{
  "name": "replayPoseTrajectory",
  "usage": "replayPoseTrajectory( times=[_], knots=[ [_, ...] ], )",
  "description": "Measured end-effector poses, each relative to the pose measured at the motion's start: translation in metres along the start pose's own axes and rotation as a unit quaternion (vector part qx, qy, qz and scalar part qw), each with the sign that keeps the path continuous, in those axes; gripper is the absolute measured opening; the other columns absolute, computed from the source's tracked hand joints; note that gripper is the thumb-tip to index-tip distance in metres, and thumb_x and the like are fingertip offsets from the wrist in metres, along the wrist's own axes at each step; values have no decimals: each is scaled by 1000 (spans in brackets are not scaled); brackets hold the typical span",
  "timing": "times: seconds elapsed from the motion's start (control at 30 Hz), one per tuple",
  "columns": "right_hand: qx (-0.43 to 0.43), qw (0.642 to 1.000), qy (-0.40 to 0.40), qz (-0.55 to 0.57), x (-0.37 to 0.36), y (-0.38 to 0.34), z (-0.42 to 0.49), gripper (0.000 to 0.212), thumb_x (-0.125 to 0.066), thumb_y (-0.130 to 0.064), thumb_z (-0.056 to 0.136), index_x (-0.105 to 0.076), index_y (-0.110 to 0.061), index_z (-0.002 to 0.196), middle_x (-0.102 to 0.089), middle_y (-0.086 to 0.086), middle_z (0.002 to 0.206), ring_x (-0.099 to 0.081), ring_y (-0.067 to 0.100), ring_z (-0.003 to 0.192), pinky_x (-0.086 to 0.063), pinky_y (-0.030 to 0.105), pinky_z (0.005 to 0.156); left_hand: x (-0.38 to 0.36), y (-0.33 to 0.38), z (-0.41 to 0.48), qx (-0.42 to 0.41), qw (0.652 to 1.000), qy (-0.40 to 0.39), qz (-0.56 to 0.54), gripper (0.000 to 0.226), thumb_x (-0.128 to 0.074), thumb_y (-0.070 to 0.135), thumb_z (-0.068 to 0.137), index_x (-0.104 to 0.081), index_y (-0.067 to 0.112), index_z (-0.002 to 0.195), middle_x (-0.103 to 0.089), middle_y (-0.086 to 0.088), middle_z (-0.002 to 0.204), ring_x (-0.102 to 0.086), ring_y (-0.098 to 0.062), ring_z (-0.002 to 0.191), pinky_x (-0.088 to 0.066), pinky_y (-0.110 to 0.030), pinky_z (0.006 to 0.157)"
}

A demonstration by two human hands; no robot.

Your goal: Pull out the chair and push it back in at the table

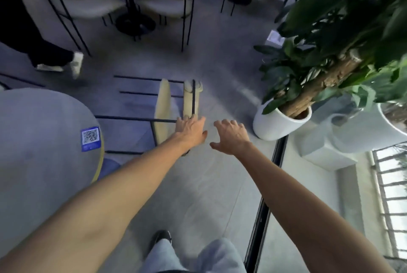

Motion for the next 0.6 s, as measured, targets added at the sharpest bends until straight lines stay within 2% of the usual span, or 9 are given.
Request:
replayPoseTrajectory(
  times=[0.17,0.33,0.47,0.6],
  knots=[
    [46,998,7,-34,25,68,115,68,-65,-53,83,-43,-20,138,-50,8,136,-47,32,125,-40,46,100,20,15,124,38,999,6,8,40,-49,44,97,-49,19,128,-54,-13,129,-51,-37,120,-36,-47,99],
    [103,992,-8,-75,38,122,232,66,-64,-51,85,-40,-20,138,-48,8,137,-46,32,126,-41,46,101,10,13,238,130,991,17,-29,43,-48,45,96,-49,19,129,-51,-10,133,-48,-36,123,-34,-48,100],
    [176,978,-29,-103,48,141,311,69,-64,-49,84,-39,-20,140,-48,8,139,-48,32,127,-42,47,100,2,2,296,194,978,34,-68,44,-48,50,93,-48,18,123,-54,-11,124,-51,-34,113,-41,-45,93],
    [253,957,-25,-143,60,128,395,72,-69,-48,81,-40,-18,139,-51,10,134,-50,33,123,-44,45,96,2,-35,331,253,960,60,-106,40,-49,48,94,-53,18,120,-56,-8,115,-57,-32,106,-46,-41,81]
  ],
)
Point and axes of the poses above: each hand's wrist, its own z-axis towards the middle knuckle, its own x-axis out of the back of the hand, y = z × x, the point moved 3 cm from there along z, towards the middle knuckle
